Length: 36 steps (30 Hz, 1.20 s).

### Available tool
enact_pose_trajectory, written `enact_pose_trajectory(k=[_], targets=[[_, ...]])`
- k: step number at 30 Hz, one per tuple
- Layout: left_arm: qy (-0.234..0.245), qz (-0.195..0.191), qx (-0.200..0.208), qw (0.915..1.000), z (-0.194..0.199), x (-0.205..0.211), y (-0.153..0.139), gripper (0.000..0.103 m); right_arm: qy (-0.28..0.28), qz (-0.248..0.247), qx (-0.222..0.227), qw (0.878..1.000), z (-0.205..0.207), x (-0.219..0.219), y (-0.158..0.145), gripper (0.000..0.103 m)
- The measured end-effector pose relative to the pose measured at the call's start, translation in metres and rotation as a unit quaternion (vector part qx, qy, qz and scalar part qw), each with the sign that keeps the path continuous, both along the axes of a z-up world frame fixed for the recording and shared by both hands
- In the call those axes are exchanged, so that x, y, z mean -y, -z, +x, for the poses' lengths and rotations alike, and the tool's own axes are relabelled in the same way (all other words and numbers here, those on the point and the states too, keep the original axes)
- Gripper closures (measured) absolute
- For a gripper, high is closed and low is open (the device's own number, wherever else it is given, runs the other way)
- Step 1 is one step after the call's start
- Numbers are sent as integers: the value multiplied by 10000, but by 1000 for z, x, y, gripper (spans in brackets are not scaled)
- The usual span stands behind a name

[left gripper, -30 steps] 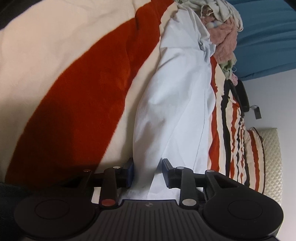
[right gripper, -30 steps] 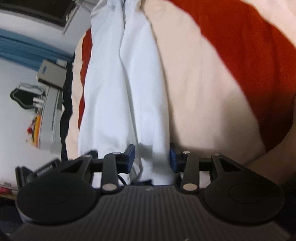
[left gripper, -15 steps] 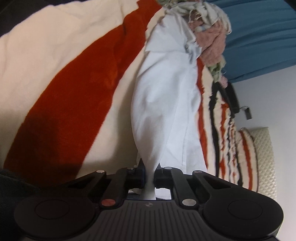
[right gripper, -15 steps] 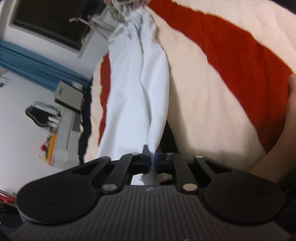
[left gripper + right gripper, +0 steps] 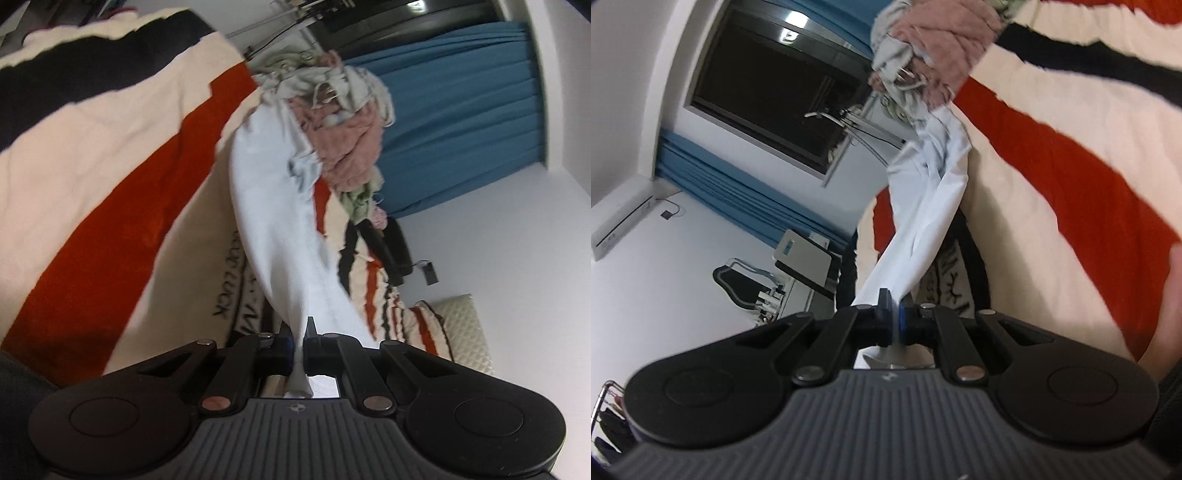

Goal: Fold clothes

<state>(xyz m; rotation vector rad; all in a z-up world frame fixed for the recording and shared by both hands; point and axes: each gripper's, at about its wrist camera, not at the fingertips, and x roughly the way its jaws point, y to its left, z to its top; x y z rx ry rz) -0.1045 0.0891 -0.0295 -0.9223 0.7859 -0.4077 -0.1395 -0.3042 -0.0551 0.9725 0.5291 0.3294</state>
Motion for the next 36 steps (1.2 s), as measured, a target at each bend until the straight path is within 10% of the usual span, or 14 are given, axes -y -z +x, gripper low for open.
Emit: enact_pose_trajectory(k=[14, 26, 36], targets=[[-160, -587, -183, 9980, -58, -26, -20, 99, 4, -14, 237, 9997, -54, 7, -24, 96], [-628, 667, -189, 9956, 110, -11, -33, 98, 395, -28, -202, 9990, 69, 10, -33, 96], [-775, 1903, 922, 9743, 241, 38, -29, 98, 729, -1102, -65, 9912, 219, -1, -21, 96]])
